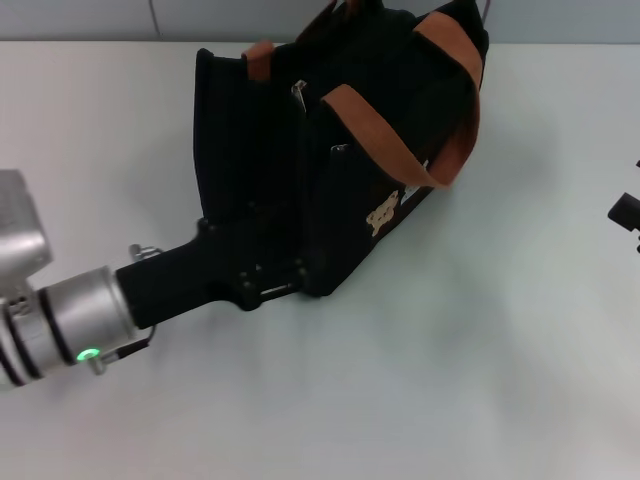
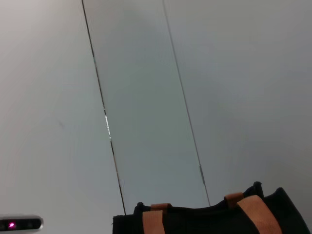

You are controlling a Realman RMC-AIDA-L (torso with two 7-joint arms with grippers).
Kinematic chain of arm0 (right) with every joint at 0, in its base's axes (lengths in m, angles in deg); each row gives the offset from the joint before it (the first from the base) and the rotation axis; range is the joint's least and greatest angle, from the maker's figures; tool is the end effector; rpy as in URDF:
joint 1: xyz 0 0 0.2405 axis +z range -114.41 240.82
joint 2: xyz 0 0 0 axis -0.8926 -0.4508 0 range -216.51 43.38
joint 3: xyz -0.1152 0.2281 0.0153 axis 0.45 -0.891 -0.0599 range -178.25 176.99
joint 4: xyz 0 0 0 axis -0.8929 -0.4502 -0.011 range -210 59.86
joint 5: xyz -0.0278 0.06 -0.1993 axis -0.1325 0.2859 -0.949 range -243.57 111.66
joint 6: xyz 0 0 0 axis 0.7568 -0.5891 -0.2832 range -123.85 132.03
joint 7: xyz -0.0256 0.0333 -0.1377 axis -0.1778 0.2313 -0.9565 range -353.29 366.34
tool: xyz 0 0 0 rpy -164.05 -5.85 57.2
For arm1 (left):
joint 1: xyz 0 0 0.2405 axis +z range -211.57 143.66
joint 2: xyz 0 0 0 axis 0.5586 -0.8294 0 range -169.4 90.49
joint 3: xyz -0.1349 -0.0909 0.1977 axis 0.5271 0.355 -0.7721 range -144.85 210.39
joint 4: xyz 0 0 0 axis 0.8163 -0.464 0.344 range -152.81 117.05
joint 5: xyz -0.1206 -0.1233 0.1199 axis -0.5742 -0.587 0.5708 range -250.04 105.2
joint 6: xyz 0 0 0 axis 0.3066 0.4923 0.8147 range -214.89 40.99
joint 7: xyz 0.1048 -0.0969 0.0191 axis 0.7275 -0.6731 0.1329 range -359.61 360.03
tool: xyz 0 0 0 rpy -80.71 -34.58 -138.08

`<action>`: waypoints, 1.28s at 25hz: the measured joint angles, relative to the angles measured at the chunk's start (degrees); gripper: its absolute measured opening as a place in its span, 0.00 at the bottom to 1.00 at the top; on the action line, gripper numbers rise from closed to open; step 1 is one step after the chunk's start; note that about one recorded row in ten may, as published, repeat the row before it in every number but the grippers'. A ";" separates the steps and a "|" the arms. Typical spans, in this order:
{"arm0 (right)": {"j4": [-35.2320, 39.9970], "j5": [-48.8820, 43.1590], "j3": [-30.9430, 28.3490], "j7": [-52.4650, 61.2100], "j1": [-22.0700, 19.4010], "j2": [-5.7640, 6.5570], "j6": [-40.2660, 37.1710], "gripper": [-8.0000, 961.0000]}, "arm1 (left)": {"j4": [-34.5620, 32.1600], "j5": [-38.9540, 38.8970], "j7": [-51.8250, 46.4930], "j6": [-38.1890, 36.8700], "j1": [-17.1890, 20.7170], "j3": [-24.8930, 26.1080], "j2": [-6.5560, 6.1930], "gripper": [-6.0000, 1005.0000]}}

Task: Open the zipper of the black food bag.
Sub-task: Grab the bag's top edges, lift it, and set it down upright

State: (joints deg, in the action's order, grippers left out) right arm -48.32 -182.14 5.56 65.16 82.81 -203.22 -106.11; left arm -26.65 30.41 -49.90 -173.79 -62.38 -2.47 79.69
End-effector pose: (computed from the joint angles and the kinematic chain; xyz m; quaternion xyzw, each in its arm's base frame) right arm 0.3199 0.2441 0.0546 -0.8437 0.1864 0.4281 0.2649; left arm -0.2769 0.2811 -0.0609 -0.8932 -0.2100 -0.3581 0.1727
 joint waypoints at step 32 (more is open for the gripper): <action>-1.01 0.00 -0.31 -0.19 -1.32 -0.42 2.45 0.87 | 9.22 -6.89 5.96 7.38 -3.97 5.30 0.04 0.50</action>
State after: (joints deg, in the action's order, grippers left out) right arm -49.33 -182.14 5.26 64.97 81.49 -203.64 -103.66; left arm -17.43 23.52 -43.94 -166.41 -66.34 2.82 79.72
